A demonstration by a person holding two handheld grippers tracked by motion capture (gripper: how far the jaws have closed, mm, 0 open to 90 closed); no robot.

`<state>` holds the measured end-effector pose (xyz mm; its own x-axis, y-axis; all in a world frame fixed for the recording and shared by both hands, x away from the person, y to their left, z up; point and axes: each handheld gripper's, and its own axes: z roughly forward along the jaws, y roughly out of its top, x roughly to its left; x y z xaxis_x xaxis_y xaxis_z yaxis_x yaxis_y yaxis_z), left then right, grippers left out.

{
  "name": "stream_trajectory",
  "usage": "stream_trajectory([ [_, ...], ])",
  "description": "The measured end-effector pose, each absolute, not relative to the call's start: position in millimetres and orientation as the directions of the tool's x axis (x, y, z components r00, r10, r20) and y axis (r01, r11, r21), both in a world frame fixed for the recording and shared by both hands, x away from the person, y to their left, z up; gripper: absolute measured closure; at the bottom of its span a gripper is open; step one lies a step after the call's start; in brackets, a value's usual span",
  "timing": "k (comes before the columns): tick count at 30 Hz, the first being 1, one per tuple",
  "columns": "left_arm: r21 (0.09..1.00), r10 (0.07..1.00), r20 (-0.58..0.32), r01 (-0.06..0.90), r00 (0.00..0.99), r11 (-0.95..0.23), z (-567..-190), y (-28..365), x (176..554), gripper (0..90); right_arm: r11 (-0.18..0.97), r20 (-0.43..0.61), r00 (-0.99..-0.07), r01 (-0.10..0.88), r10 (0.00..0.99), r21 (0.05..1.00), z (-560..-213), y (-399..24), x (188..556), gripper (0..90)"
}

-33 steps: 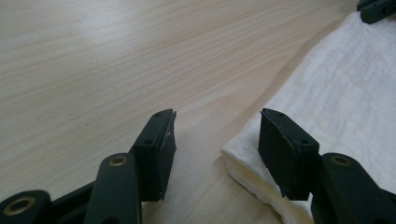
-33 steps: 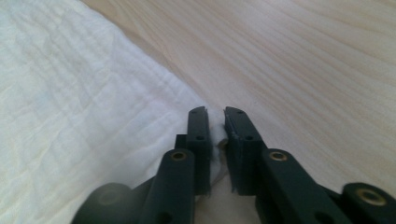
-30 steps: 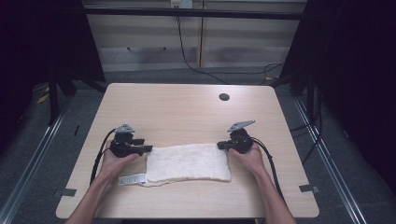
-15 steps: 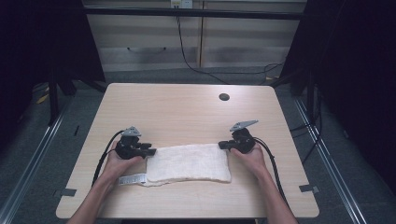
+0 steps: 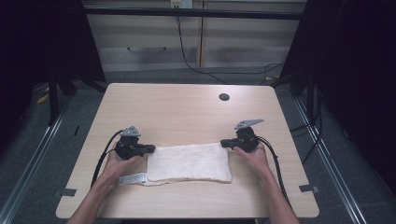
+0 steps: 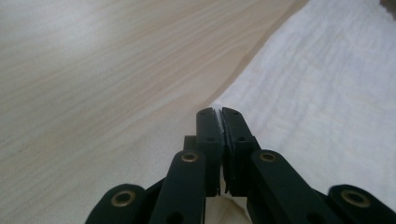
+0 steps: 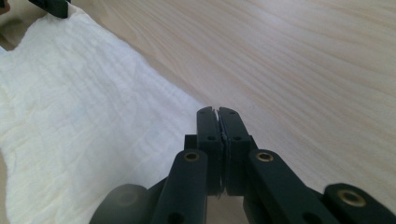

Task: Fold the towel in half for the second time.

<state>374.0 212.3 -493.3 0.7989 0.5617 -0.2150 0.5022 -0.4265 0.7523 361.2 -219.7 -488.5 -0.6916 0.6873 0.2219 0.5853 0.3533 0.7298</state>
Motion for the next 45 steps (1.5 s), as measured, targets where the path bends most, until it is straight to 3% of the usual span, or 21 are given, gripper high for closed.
stream_trajectory([
  [13, 0.812, 0.537, -0.202, 0.446, 0.819, -0.377, -458, 204, 378, 86.8, 0.356, 0.184, -0.700, 0.550, 0.690, 0.755, -459, -234, 358, 88.4],
  [23, 0.799, 0.553, -0.211, 0.468, 0.806, -0.378, -481, 200, 376, 86.8, 0.337, 0.184, -0.702, 0.533, 0.687, 0.776, -463, -242, 348, 88.4],
  [45, 0.815, 0.561, -0.173, 0.438, 0.809, -0.379, -478, 194, 369, 87.0, 0.401, 0.133, -0.771, 0.460, 0.623, 0.792, -458, -238, 291, 88.4],
])
